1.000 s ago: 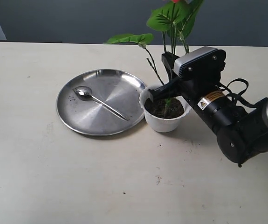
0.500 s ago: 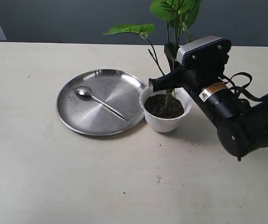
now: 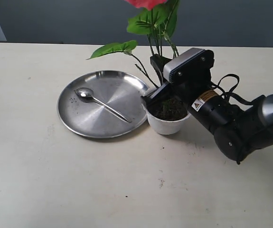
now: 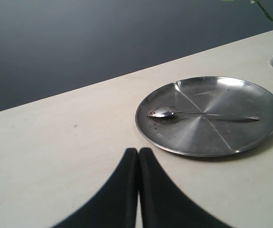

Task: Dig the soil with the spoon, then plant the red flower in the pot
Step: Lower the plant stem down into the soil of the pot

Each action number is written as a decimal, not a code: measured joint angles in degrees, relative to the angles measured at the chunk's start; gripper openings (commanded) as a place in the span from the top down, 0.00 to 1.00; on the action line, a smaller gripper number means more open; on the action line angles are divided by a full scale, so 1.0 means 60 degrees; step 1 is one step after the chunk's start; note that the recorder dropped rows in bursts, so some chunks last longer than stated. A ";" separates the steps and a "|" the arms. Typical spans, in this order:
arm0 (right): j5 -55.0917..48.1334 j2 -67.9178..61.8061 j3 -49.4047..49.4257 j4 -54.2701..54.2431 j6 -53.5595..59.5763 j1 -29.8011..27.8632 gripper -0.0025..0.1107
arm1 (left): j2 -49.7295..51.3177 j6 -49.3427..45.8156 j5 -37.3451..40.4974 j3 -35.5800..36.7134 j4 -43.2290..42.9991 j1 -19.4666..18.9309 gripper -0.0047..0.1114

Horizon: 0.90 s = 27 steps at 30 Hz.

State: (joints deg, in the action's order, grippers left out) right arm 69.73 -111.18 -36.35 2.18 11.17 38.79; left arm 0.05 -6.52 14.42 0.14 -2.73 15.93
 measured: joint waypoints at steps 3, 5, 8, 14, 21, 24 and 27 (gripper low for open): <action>0.0091 -0.0185 -0.0061 0.0038 0.0065 0.0000 0.97 | 0.0000 0.0000 0.0000 0.0000 0.0000 0.0000 0.96; 0.0163 -0.0231 -0.0061 -0.0015 0.0065 0.0000 0.97 | 0.0000 0.0000 0.0000 0.0000 0.0000 0.0000 0.96; 0.0252 -0.0257 -0.0061 -0.0429 0.0071 0.0000 0.97 | 0.0000 0.0000 0.0000 0.0000 0.0000 0.0000 0.96; -0.0340 -0.0273 -0.0113 -0.1289 0.0087 0.0000 0.97 | 0.0000 0.0000 0.0000 0.0000 0.0000 0.0000 0.96; -0.1273 -0.0171 -0.0234 -0.0574 -0.0067 -0.0036 0.97 | 0.0000 0.0000 0.0000 0.0000 0.0000 0.0000 0.96; -0.1509 -0.0129 -0.0234 -0.0290 -0.0247 -0.0036 0.97 | 0.0000 0.0000 0.0000 0.0000 0.0000 0.0000 0.96; -0.1627 -0.0108 -0.0257 -0.0290 -0.0461 -0.0036 0.97 | 0.0000 0.0000 0.0000 0.0000 0.0000 0.0000 0.96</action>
State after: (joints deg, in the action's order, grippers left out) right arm 59.97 -111.83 -37.89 0.44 8.41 38.57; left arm 0.05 -6.52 14.42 0.14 -2.73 15.93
